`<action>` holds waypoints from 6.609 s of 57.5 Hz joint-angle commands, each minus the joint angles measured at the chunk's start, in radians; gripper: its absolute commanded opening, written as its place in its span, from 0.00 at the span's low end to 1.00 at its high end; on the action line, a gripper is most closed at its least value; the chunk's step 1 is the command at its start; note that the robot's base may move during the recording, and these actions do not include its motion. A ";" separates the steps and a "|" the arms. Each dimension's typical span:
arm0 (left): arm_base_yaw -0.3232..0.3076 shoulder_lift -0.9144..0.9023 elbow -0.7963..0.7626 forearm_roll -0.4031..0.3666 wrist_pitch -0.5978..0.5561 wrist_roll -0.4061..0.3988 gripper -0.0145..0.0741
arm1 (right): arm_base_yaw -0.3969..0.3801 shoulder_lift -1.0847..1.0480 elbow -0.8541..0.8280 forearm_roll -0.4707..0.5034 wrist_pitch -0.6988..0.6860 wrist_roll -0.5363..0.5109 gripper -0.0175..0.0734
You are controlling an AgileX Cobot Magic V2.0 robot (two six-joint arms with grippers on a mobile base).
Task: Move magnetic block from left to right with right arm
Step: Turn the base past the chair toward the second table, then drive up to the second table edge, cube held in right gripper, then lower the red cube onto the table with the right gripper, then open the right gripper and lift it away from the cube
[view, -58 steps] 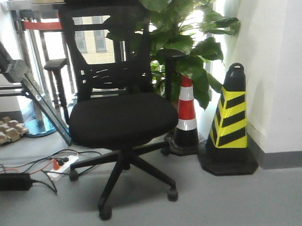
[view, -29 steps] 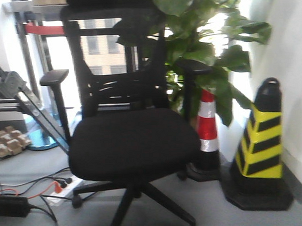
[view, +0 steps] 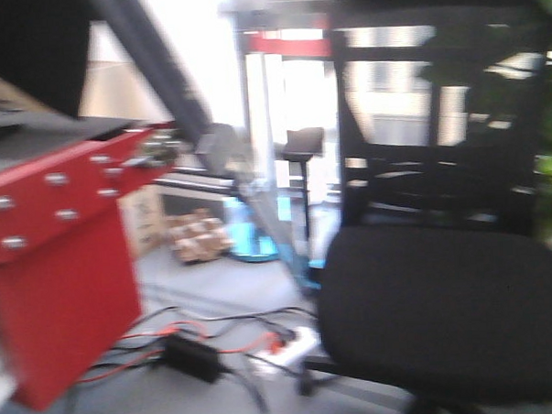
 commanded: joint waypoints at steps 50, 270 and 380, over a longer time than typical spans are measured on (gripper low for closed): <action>0.001 -0.010 0.007 -0.003 -0.078 -0.007 0.02 | -0.003 0.010 -0.028 -0.005 -0.088 -0.002 0.56; 0.001 -0.010 0.007 -0.003 -0.078 -0.007 0.02 | 0.511 1.367 -0.780 -0.111 0.414 0.582 0.56; 0.001 -0.010 0.007 -0.003 -0.078 -0.007 0.02 | 0.634 1.604 -1.332 -0.110 0.769 0.492 0.77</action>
